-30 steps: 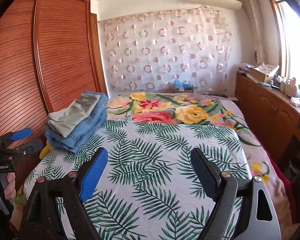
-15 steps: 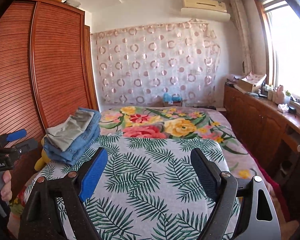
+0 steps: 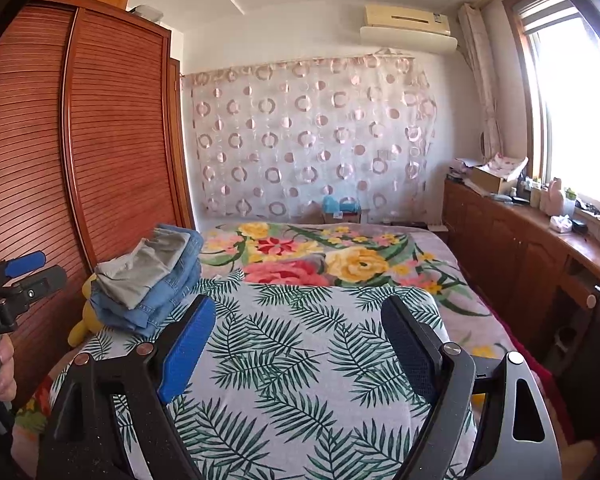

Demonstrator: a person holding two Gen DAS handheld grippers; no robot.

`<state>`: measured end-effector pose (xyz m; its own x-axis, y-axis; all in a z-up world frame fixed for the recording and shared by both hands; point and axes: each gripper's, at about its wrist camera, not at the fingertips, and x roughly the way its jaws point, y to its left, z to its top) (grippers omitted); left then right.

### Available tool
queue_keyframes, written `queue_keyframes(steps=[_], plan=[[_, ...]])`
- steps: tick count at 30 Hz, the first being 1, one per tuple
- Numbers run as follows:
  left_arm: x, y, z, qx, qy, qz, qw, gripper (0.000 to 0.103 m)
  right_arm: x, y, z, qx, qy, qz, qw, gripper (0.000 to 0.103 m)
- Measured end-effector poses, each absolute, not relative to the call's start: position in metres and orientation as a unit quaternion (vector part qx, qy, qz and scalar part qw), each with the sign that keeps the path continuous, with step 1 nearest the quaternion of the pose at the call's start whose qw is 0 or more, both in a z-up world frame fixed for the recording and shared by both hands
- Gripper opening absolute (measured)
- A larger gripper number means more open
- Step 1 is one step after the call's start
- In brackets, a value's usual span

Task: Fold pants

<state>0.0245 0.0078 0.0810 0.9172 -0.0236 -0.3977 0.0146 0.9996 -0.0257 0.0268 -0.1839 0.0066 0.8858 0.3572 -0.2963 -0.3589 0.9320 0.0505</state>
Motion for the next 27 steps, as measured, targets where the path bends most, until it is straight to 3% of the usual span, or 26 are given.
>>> queue_keyframes(steps=[27], plan=[[0.0289, 0.007, 0.0719, -0.013, 0.212, -0.005, 0.977, 0.102, 0.0343, -0.1907, 0.0098, -0.006, 0.159, 0.185, 0.97, 0.086]])
